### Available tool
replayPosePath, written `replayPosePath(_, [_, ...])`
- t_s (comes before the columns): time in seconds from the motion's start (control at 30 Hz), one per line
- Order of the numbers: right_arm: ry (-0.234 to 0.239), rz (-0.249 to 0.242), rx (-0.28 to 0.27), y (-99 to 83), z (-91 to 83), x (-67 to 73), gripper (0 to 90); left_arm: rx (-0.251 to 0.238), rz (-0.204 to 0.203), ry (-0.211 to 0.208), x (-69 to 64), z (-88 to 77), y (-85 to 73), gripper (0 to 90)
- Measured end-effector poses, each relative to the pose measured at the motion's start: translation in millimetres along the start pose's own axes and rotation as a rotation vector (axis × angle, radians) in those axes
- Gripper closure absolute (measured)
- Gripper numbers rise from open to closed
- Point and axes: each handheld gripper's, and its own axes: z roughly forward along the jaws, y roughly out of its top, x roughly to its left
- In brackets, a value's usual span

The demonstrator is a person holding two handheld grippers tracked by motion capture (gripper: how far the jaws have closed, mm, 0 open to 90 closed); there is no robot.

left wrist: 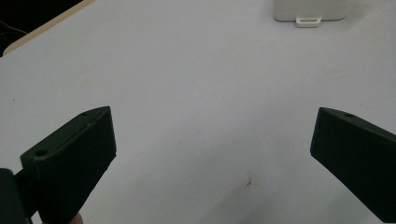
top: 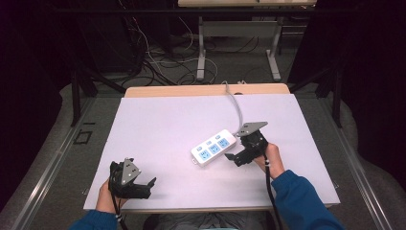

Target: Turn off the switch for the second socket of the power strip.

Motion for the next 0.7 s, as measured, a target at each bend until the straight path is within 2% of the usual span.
replayPosePath(0.07, [0.008, -0.013, 0.003, 1.5, 1.4, -0.9, 1.3, -0.001, -0.002, -0.001, -0.2, 0.0, 0.0, 0.2])
replayPosePath(0.1, [0.010, -0.005, 0.016, 3.3, 2.5, -0.5, 1.3, 0.005, 0.001, -0.002, 0.1, -0.2, 0.1, 0.2])
replayPosePath(0.57, [0.025, 0.001, -0.005, 14.9, 15.3, 1.4, 0.0, 0.001, -0.001, -0.005, -0.4, 1.2, 0.5, 0.2])
replayPosePath(0.7, [0.020, -0.006, -0.027, 17.6, 20.1, 1.3, 0.0, 0.001, 0.004, -0.006, -0.2, 0.8, 0.9, 0.2])
